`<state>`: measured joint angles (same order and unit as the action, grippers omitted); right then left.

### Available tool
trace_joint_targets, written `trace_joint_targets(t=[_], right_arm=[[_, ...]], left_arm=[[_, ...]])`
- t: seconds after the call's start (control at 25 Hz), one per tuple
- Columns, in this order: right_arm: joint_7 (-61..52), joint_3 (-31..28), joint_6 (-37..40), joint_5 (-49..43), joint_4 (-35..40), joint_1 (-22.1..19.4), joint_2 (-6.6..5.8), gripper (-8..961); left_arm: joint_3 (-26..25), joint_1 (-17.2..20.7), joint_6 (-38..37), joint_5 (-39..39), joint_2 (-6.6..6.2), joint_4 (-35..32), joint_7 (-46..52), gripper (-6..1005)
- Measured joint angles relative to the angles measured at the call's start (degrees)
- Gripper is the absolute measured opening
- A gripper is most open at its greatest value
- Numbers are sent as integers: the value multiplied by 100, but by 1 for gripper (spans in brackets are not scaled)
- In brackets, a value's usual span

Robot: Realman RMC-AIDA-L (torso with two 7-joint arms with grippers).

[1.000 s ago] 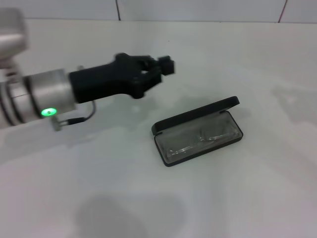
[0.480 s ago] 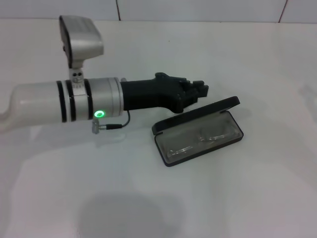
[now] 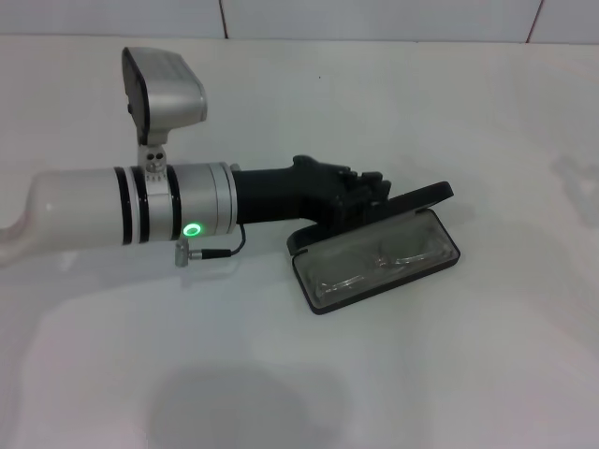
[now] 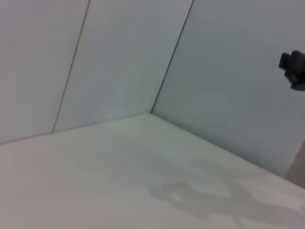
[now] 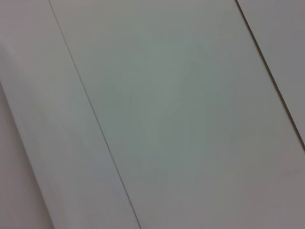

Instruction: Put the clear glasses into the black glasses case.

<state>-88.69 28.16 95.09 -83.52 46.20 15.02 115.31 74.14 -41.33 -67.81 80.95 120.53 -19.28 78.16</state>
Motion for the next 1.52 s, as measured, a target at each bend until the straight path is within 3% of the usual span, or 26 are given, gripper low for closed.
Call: trace_joint_targets(t=[0.92,1.52], right_arm=[[69,-4,81,2,-261,62,0,124],[72,-3,214,3,-361,49,0,123]], left_arm=[[141,6,135,-20,14,175,-13,138],[1169,134,98,-421,23,95,-556,138]])
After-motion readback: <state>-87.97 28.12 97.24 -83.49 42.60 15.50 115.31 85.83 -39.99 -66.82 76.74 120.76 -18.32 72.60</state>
